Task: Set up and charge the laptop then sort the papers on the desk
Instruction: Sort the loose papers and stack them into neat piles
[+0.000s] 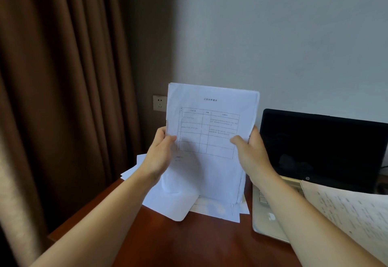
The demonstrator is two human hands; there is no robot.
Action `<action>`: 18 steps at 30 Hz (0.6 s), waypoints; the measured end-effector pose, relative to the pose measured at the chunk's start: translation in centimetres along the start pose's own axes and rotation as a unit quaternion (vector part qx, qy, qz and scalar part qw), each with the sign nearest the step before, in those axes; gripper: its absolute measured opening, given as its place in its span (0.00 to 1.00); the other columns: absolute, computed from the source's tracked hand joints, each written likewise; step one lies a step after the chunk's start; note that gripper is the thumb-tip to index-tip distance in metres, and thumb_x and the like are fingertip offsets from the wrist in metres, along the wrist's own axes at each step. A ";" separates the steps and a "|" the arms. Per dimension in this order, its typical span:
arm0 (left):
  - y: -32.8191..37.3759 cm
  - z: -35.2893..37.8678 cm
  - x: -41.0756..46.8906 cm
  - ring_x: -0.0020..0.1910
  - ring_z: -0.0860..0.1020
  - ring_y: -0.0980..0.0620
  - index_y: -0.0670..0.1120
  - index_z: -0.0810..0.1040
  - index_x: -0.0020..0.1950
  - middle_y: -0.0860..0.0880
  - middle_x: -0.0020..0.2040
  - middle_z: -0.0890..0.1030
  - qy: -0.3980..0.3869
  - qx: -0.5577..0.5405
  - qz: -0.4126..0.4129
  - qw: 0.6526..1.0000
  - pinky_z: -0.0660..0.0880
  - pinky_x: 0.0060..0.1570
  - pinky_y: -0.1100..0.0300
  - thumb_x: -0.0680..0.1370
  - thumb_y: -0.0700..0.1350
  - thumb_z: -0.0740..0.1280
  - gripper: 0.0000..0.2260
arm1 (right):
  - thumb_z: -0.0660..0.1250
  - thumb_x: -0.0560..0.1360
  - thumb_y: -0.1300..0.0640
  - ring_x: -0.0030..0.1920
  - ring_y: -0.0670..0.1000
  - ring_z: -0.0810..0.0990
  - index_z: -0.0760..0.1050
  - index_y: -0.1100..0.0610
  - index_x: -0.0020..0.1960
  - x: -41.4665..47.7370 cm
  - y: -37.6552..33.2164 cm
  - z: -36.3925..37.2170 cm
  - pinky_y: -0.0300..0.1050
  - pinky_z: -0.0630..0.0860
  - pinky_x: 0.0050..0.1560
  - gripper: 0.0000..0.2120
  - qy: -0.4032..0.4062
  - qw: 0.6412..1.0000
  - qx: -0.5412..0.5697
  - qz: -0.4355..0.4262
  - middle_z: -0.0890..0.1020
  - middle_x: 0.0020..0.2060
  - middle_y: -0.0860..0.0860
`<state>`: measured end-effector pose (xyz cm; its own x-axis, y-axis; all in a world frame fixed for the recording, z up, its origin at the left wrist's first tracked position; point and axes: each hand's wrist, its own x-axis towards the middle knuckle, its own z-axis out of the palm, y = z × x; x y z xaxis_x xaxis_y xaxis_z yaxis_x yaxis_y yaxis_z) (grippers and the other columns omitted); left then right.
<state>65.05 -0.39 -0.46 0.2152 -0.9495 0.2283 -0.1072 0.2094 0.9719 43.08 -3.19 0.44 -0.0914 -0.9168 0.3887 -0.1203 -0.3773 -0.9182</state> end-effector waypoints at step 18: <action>1.7 16.1 -3.4 0.40 0.77 0.50 0.42 0.79 0.47 0.45 0.40 0.80 -0.117 -0.056 -0.095 0.987 0.72 0.44 0.56 0.81 0.41 0.62 0.07 | 0.61 0.76 0.73 0.46 0.57 0.85 0.79 0.63 0.53 -3.9 -1.0 -20.7 0.49 0.81 0.47 0.12 0.052 0.984 0.001 0.172 0.85 0.49 0.59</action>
<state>48.47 -0.57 -0.53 -0.0107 -0.9994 0.0344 0.0234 0.0341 0.9991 23.13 3.49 1.41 -0.2272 -0.9719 0.0612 -0.0622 -0.0483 -0.9969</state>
